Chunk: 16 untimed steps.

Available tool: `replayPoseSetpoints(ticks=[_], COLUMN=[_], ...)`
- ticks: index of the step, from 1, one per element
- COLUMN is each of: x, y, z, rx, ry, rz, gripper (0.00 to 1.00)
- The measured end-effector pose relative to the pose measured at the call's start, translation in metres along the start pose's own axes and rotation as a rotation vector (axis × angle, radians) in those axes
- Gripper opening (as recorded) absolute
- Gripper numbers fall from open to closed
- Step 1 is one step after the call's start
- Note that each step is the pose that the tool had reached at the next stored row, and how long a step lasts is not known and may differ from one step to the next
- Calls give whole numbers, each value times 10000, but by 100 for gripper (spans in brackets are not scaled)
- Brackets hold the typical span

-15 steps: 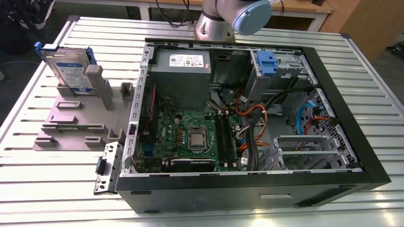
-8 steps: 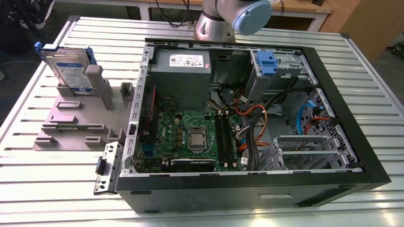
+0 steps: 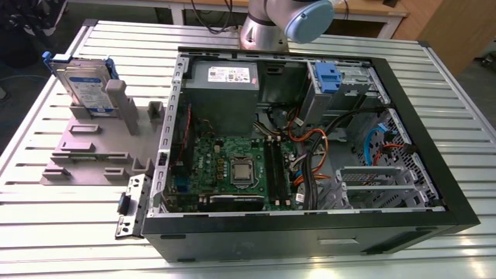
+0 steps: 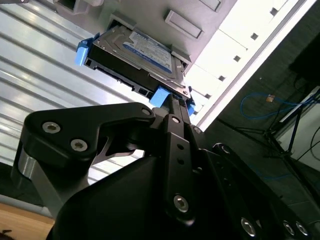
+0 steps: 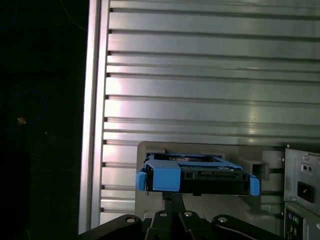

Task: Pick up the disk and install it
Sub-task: 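Pick up the disk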

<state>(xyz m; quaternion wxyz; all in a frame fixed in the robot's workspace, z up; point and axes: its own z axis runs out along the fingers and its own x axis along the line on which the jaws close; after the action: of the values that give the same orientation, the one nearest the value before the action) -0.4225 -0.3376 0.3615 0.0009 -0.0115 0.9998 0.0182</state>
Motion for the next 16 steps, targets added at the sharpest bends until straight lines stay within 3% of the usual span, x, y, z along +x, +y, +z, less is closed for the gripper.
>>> replayPoseSetpoints(ticks=[2, 9, 16], x=[0, 0, 0], y=[0, 0, 0], z=[0, 0, 0], rx=[0, 0, -2], ry=[6, 10, 39], rz=[-189, -272, -1086], gripper=[11, 11, 11])
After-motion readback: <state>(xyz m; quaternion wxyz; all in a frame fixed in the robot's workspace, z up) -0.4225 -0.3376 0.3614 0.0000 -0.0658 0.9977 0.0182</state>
